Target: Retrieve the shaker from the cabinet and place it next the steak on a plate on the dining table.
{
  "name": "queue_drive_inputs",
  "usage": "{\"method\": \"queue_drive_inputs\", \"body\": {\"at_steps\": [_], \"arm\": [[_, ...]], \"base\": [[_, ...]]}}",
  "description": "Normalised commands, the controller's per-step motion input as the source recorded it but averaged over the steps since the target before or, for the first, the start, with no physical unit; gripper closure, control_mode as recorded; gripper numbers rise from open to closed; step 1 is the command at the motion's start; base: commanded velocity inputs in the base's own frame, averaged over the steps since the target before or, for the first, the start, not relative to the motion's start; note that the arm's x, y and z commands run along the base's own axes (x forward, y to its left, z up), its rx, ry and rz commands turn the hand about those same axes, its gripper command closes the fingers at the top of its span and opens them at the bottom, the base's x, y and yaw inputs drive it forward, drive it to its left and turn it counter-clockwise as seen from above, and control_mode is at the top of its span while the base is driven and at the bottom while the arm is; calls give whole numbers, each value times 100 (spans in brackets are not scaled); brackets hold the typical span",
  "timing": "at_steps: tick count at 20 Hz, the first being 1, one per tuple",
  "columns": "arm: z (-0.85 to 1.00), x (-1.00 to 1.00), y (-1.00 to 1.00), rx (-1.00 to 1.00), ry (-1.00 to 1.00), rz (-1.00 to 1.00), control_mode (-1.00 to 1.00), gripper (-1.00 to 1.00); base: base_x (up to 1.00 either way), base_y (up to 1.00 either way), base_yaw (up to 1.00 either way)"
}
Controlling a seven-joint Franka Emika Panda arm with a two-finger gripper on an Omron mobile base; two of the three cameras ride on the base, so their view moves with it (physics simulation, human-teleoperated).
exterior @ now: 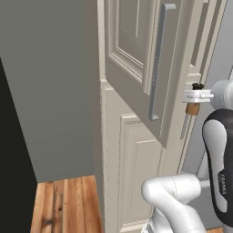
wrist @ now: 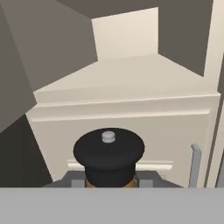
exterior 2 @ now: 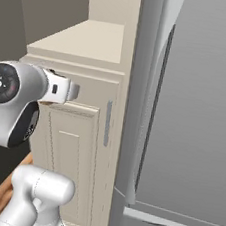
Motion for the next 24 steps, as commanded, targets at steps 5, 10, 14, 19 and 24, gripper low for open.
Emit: {"method": "queue_drive_inputs", "body": {"at_steps": [5,10,14,19,24], "arm": [[0,-26,0,-1,-6,0,-100,100],[0,0,0,0,0,0,-100,100],[0,0,0,0,0,0,100,100],[0,0,0,0,0,0,100,100],[0,0,0,0,0,0,100,100]], "base": [[0,0,0],[0,0,0],[-10,0,0],[-36,0,0],[-54,-2,0]]}}
